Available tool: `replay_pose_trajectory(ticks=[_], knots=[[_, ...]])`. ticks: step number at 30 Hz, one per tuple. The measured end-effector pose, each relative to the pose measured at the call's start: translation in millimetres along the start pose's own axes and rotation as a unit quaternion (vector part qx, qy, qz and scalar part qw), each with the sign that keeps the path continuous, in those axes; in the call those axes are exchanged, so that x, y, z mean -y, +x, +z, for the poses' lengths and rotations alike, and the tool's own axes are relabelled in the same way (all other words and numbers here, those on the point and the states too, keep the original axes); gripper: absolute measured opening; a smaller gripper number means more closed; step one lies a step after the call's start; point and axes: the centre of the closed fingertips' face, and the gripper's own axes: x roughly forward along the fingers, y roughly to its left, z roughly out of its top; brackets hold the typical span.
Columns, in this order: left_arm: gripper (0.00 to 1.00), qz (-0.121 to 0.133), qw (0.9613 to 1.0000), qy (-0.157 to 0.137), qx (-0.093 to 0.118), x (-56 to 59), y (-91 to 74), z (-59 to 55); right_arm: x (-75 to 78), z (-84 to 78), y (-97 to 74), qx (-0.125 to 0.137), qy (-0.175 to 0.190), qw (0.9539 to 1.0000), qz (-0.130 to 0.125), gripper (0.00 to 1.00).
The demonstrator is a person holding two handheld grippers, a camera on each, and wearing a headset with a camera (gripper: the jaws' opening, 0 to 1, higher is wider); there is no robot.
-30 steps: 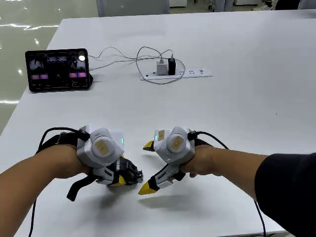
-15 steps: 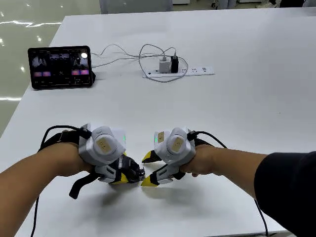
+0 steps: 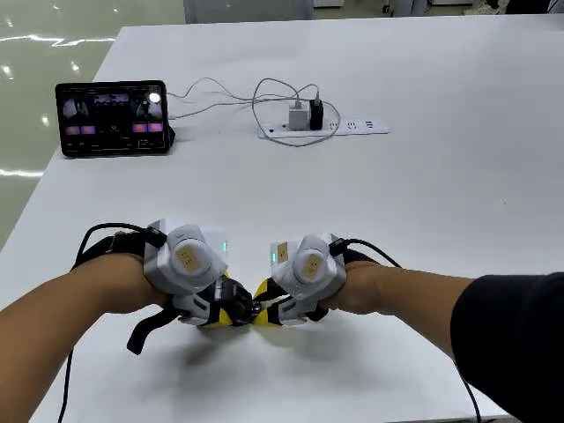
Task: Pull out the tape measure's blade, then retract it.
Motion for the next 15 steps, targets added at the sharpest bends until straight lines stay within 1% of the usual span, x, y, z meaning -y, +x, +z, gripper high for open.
replay_pose_trajectory(ticks=[1,4,8,15], knots=[[0.32,0.0,1.0,0.0,0.001,0.3,0.3,0.2,0.5,-1.3,-1.7,-0.004,0.018,0.9998,-0.002,0.11],[0.32,-0.001,1.0,-0.002,0.0,0.4,0.4,0.0,0.0,-1.7,-2.8,-0.001,0.025,0.9997,0.0,0.1],[0.32,0.001,1.0,-0.002,0.002,0.3,0.2,-0.1,-1.1,-3.1,-3.3,-0.002,0.028,0.9996,0.0,0.1],[0.32,0.004,0.9999,-0.007,0.006,0.0,-0.6,-0.9,-1.8,-5.9,-3.9,-0.009,0.019,0.9998,-0.002,0.09]])
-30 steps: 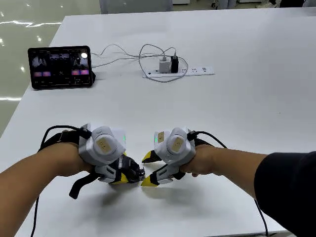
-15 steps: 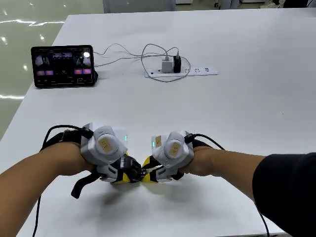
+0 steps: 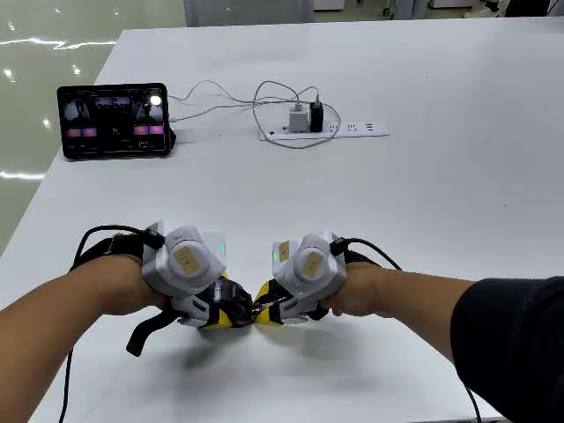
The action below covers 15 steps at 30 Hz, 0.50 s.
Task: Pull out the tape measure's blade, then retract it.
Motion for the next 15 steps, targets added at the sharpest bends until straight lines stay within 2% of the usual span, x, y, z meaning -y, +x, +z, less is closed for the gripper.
replay_pose_trajectory(ticks=[15], knots=[[0.32,-0.002,1.0,-0.001,0.002,-0.4,-1.2,-0.3,-1.2,-17.3,-12.5,-0.011,0.012,0.9999,-0.002,0.09]])
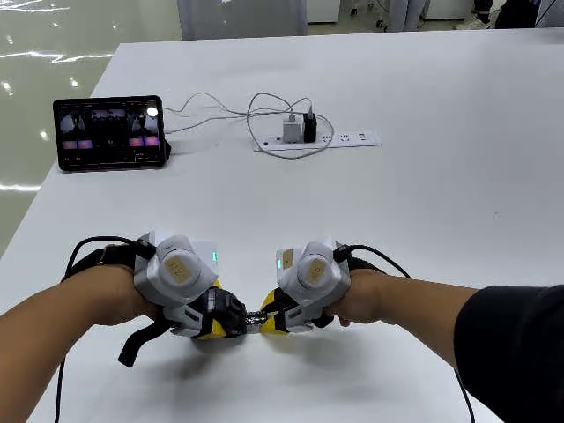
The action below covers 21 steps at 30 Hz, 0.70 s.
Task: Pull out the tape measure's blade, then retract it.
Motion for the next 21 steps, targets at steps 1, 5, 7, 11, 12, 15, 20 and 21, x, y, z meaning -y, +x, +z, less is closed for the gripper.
replay_pose_trajectory(ticks=[1,5,7,11,12,15,20,21], knots=[[0.32,0.001,1.0,0.0,0.001,-0.3,-0.1,0.0,0.1,-0.4,-0.5,-0.001,0.001,1.0,0.0,0.09],[0.32,0.001,1.0,0.0,0.002,-0.4,-0.2,0.2,0.1,-2.6,-2.6,-0.003,0.002,1.0,0.001,0.09],[0.32,0.001,1.0,0.0,0.001,-0.4,-0.2,0.5,-0.1,-4.2,-4.0,-0.004,0.003,1.0,0.0,0.09],[0.32,0.002,1.0,0.001,0.002,-0.4,-0.2,0.8,0.1,-6.5,-6.0,-0.005,0.006,1.0,0.0,0.09],[0.32,0.003,1.0,0.0,0.002,-0.3,-0.2,0.8,0.1,-6.8,-6.4,-0.005,0.006,1.0,-0.001,0.09],[0.32,0.003,1.0,0.0,0.002,-0.3,-0.2,0.8,0.4,-9.2,-8.9,-0.006,0.007,1.0,-0.001,0.09],[0.32,0.003,1.0,0.0,0.002,-0.4,0.0,1.0,0.8,-13.7,-13.4,-0.01,0.011,0.9999,0.0,0.09],[0.32,0.003,1.0,0.0,0.002,-0.3,0.0,1.0,0.6,-14.0,-13.7,-0.01,0.01,0.9999,0.0,0.09]])
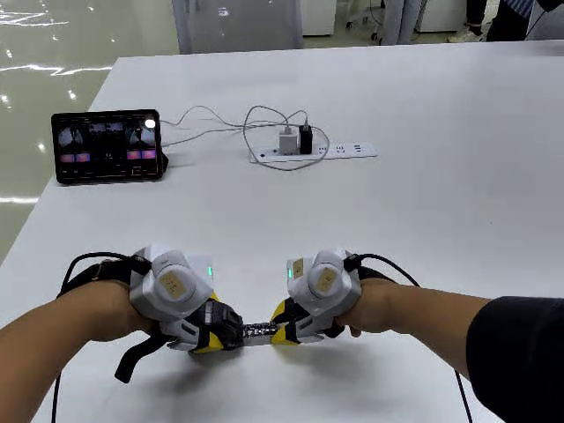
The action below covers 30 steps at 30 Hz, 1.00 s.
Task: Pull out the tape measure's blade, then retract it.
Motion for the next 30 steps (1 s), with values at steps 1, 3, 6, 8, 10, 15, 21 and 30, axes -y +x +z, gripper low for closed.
replay_pose_trajectory(ticks=[1,3,6,8,10,15,21,30], knots=[[0.32,0.0,1.0,0.0,0.0,0.0,0.0,0.0,0.2,-0.2,-0.3,-0.001,0.0,1.0,0.0,0.09],[0.32,0.001,1.0,-0.001,0.001,0.0,0.0,0.0,0.3,-1.4,-1.3,-0.002,0.001,1.0,0.0,0.09],[0.32,0.0,1.0,-0.001,0.002,0.0,0.1,0.2,-0.1,-3.9,-3.5,-0.004,0.003,1.0,0.0,0.09],[0.32,0.0,1.0,-0.001,0.002,-0.1,0.2,0.3,0.0,-5.8,-5.1,-0.004,0.005,1.0,0.0,0.09],[0.32,0.001,1.0,-0.002,0.002,-0.2,0.3,0.3,0.2,-7.0,-5.6,-0.006,0.006,1.0,0.0,0.09],[0.32,0.002,1.0,-0.003,0.004,-0.4,0.2,0.0,0.4,-10.2,-7.6,-0.008,0.008,0.9999,0.0,0.09],[0.32,0.003,1.0,-0.003,0.005,-0.3,0.2,0.2,0.5,-13.9,-10.8,-0.012,0.01,0.9999,0.0,0.09],[0.32,0.003,1.0,-0.001,0.004,0.8,-0.5,-0.3,0.8,-19.0,-15.2,-0.016,0.011,0.9998,0.001,0.09]])
